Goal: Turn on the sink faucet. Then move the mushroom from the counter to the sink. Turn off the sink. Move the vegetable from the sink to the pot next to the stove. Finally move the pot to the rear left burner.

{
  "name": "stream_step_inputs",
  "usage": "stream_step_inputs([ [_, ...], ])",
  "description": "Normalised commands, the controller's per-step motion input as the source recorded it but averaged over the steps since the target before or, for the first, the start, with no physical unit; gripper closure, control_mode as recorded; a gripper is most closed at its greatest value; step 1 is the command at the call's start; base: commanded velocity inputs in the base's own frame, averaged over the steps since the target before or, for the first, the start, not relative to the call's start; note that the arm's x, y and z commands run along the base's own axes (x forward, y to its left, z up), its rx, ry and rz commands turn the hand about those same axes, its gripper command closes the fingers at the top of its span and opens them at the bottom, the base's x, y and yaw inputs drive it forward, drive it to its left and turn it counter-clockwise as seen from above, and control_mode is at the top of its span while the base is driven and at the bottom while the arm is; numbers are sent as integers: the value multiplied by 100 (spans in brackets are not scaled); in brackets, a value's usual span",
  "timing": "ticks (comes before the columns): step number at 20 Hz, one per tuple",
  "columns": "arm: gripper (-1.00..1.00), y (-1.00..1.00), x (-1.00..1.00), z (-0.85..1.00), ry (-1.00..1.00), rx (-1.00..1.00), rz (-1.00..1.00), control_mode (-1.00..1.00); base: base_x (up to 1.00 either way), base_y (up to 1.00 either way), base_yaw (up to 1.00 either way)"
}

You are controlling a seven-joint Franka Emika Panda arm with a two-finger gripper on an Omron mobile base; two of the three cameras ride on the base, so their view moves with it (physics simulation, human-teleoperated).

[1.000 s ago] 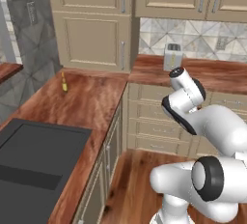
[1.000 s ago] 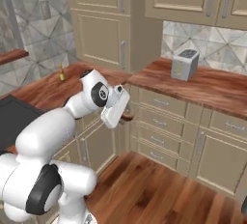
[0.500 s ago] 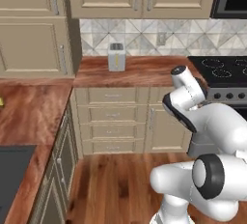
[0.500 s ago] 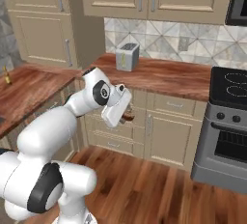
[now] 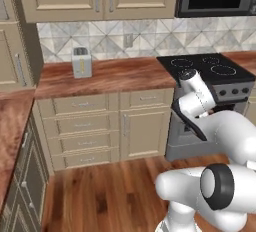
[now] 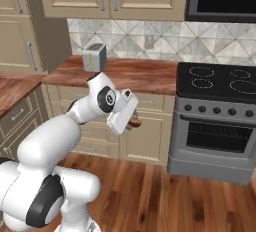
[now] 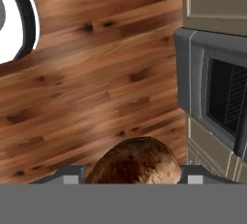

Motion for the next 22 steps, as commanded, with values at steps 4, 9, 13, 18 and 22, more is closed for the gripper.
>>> stream_step_inputs([
  [4,100,0,0,0,0,0,0,100,25,-47,-19],
  [9,100,0,0,0,0,0,0,100,55,-21,-12],
  [13,100,0,0,0,0,0,0,100,83,-2,-2],
  [18,100,0,0,0,0,0,0,100,71,-19,0],
  [22,100,0,0,0,0,0,0,100,46,-50,0],
])
